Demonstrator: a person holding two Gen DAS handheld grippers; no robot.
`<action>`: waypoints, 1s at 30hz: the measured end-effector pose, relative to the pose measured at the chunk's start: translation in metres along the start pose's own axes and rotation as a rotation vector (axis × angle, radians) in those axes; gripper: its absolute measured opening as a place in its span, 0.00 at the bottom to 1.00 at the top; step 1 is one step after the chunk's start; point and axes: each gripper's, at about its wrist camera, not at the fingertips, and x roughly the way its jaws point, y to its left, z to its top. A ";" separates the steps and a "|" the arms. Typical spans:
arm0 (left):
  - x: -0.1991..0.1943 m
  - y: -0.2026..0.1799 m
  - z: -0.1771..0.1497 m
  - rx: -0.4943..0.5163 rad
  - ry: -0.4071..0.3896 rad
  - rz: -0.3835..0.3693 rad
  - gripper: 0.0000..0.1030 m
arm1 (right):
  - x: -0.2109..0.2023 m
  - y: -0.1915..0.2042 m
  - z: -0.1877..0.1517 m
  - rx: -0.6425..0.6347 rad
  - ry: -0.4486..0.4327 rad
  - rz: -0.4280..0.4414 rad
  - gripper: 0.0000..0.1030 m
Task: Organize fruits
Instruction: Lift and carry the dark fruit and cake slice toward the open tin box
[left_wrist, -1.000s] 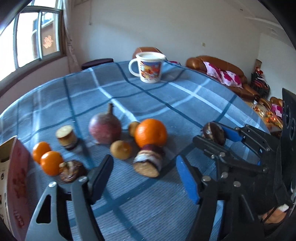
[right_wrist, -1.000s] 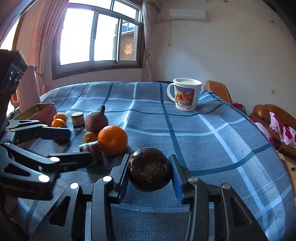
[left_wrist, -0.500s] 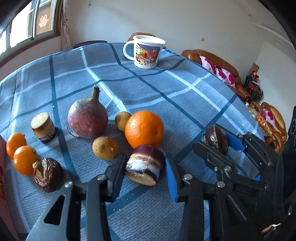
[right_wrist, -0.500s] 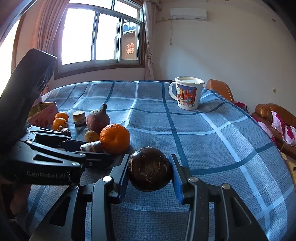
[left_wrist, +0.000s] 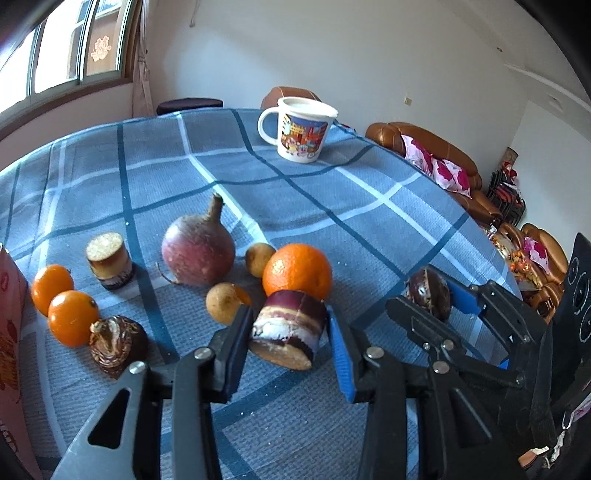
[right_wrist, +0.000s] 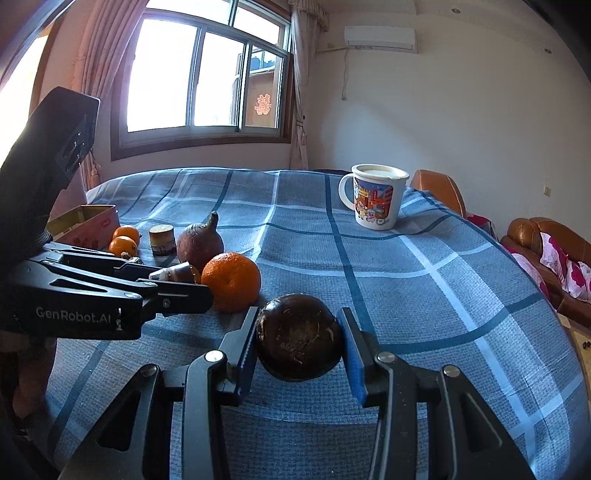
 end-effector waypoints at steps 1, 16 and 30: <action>-0.001 0.000 0.000 0.002 -0.005 0.003 0.41 | -0.001 0.000 0.000 0.000 -0.006 0.002 0.42; -0.018 -0.007 -0.002 0.027 -0.102 0.057 0.41 | -0.008 0.000 -0.002 -0.001 -0.061 0.012 0.42; -0.035 -0.015 -0.006 0.062 -0.191 0.104 0.41 | -0.017 0.000 -0.004 -0.007 -0.130 0.029 0.42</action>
